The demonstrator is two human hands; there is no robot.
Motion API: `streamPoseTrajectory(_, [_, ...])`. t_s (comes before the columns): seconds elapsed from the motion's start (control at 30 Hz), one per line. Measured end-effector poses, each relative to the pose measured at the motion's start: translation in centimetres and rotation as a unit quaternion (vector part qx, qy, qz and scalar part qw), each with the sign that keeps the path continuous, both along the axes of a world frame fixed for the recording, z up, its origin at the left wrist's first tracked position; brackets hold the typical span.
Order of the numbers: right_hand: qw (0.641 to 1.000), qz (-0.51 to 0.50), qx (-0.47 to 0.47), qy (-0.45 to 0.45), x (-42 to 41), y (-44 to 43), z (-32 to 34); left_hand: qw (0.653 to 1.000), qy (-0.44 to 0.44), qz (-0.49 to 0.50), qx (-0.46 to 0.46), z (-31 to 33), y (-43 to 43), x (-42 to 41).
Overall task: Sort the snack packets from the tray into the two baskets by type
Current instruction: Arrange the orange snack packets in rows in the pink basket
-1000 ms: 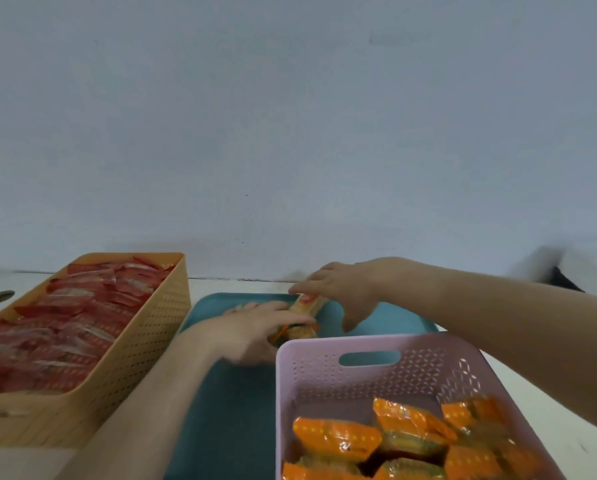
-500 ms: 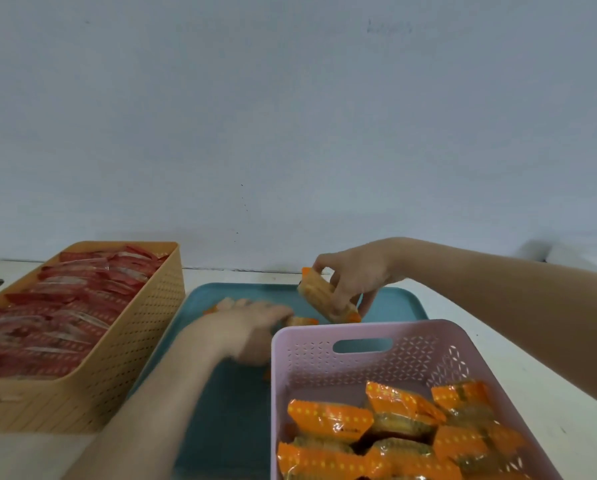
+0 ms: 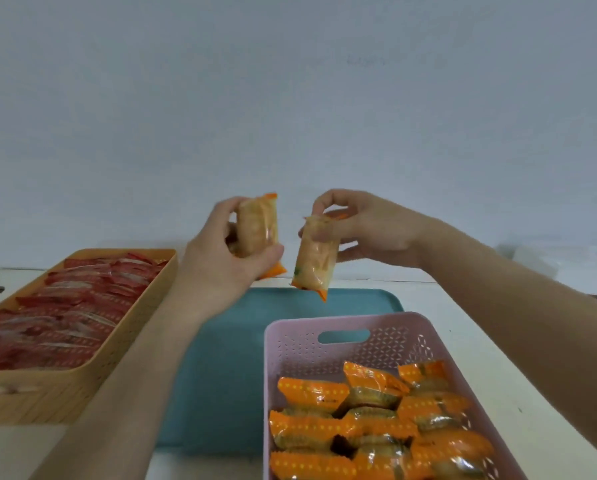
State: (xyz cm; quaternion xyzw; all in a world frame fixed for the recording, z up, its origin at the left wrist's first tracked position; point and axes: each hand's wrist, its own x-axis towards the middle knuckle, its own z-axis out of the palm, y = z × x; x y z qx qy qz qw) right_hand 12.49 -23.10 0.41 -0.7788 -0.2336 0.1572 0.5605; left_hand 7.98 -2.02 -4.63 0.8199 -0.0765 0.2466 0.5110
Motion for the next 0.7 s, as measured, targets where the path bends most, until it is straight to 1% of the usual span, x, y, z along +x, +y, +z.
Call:
streamPoseTrajectory(0.07, [0.998, -0.005, 0.009, -0.057, -2.3, -0.8, 1.0, 0.990, 0.003, -0.079, -0.121, 2.1, -1.4, -2.3])
streamPoseTrajectory(0.13, [0.994, -0.013, 0.008, -0.112, -5.1, -1.4, 1.5, 0.968, 0.025, -0.159, -0.195, 4.0, -2.9, -4.7])
streamPoseTrajectory(0.27, [0.987, -0.022, -0.030, -0.153, -8.2, -2.1, 1.2, 0.950, 0.055, -0.212, -0.221, 5.6, -4.7, -7.0])
streamPoseTrajectory(0.37, [0.979, -0.037, -0.101, -0.172, -10.5, -2.8, 0.4, 0.937, 0.103, -0.217, -0.254, 5.4, -5.5, -8.6])
streamPoseTrajectory(0.43, [0.973, -0.057, -0.122, -0.189, -11.3, -2.4, -0.1, 0.936, 0.117, -0.213, -0.256, 4.9, -5.5, -9.0])
streamPoseTrajectory(0.6, [0.984, -0.097, -0.034, -0.148, -11.8, -1.1, -1.2, 0.935, 0.098, -0.190, -0.284, 5.2, -4.3, -9.9])
streamPoseTrajectory(0.67, [0.983, -0.099, -0.030, -0.151, -11.8, -0.9, -1.5, 0.930, 0.096, -0.191, -0.298, 5.0, -3.8, -10.1])
streamPoseTrajectory(0.7, [0.981, -0.097, -0.043, -0.165, -11.7, -0.9, -1.7, 0.926, 0.101, -0.196, -0.306, 4.8, -3.5, -10.2])
